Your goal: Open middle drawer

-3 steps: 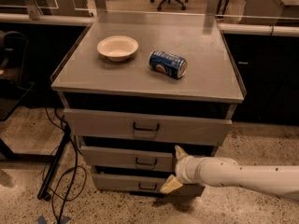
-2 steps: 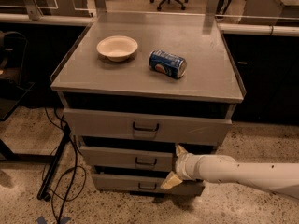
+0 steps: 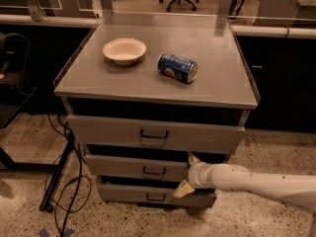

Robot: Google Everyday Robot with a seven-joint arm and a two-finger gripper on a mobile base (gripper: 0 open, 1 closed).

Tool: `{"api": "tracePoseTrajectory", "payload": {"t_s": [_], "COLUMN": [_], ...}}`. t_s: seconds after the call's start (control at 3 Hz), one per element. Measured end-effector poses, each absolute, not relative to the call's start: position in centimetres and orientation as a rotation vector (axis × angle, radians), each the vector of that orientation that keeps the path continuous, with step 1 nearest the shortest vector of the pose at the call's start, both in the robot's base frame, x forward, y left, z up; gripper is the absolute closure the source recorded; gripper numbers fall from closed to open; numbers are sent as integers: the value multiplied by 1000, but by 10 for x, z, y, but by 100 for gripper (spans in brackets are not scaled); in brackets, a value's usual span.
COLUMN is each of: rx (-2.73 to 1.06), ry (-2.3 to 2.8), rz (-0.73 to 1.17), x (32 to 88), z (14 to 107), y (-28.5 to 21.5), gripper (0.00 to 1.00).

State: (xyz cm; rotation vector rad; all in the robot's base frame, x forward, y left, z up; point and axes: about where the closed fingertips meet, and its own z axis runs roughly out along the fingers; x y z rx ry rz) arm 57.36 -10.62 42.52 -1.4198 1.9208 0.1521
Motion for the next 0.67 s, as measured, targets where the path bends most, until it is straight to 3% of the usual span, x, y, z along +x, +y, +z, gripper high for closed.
{"api": "tracePoseTrajectory", "payload": {"t_s": [0.33, 0.67], "rx": [-1419, -1419], "ry": [1924, 1924], "rz": [152, 152], "x": [583, 583], "z": [415, 415], "y": [-109, -109], "gripper": [4, 35]}}
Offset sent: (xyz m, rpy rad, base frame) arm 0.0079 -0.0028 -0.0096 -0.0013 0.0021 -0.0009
